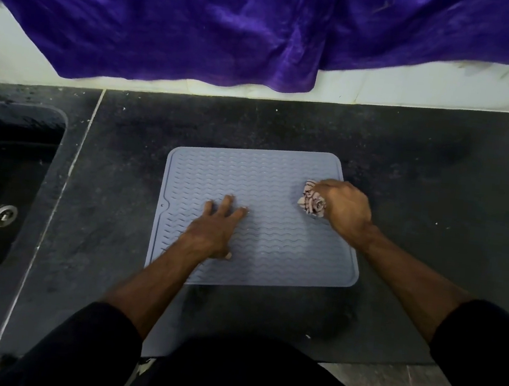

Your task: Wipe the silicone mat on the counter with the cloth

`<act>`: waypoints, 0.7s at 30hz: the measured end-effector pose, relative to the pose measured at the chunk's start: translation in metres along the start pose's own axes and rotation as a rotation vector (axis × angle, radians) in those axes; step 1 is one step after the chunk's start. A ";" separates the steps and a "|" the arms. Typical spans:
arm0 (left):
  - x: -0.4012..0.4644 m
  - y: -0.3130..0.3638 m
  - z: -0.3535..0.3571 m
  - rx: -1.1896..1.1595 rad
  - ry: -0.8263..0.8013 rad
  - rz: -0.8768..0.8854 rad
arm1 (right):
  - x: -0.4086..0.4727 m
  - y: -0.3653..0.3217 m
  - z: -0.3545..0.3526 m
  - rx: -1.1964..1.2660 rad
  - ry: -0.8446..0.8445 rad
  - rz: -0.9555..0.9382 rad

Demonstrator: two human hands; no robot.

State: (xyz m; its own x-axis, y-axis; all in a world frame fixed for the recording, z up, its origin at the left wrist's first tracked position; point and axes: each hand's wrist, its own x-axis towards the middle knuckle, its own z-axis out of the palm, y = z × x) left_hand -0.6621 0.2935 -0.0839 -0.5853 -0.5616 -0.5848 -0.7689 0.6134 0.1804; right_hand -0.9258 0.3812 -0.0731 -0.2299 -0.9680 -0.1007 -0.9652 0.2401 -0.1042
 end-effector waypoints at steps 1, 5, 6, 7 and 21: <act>0.001 0.000 0.000 -0.005 0.001 -0.001 | -0.001 -0.009 0.001 0.042 0.034 -0.038; 0.003 -0.001 0.002 -0.013 0.005 -0.007 | -0.004 -0.060 0.019 0.020 0.047 -0.252; 0.003 -0.002 0.003 -0.010 0.010 -0.012 | -0.005 -0.065 0.023 -0.010 0.039 -0.267; 0.004 -0.002 0.004 -0.008 0.016 -0.013 | -0.006 -0.065 0.024 -0.024 0.033 -0.268; -0.001 0.002 -0.002 -0.044 -0.007 -0.014 | -0.006 -0.078 0.021 -0.059 0.036 -0.283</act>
State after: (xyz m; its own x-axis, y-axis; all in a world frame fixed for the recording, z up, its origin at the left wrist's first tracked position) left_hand -0.6631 0.2942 -0.0815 -0.5726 -0.5657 -0.5934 -0.7876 0.5806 0.2065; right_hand -0.8461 0.3699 -0.0854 0.0459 -0.9981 -0.0408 -0.9969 -0.0431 -0.0654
